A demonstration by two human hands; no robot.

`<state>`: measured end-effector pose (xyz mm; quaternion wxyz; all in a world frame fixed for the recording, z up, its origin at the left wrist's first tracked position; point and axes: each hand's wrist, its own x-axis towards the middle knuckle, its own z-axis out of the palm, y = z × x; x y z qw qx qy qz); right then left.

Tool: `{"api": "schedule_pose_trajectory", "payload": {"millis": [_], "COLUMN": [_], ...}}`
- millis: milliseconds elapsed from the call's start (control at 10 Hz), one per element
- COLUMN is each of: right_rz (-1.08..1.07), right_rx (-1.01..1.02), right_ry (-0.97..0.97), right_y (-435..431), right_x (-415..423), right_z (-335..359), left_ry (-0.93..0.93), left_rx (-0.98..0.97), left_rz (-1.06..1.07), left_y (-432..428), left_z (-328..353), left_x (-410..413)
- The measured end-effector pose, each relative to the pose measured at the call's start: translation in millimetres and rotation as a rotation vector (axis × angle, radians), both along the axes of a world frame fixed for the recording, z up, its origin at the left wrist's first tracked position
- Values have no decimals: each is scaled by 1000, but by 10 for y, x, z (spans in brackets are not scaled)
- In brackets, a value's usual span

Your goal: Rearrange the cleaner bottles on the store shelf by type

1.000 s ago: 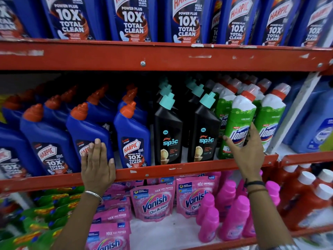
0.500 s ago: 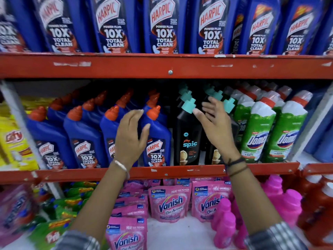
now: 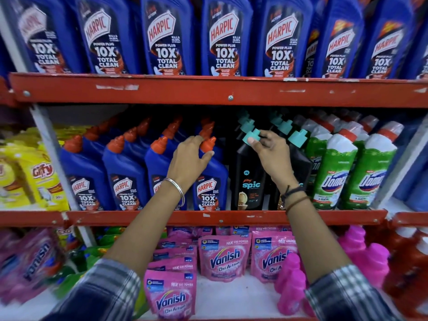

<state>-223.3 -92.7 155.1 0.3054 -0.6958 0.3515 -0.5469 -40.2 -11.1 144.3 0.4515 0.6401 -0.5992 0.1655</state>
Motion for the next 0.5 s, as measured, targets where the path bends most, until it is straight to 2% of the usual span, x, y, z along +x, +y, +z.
{"api": "schedule_pose_trajectory", "payload": {"millis": [400,500], "right_rz": [-68,-171], "right_rx": [-23,-126], "right_ry": [25,55], "right_y": [264,461], "right_x": [-41,-96], "right_z": [-9,-13], "left_ry": [-14,-92], "left_rx": [91,-62], "left_rz": [53,19], "left_y": [173,314], "left_z": [-22,-28], "left_x": [-144,-116]}}
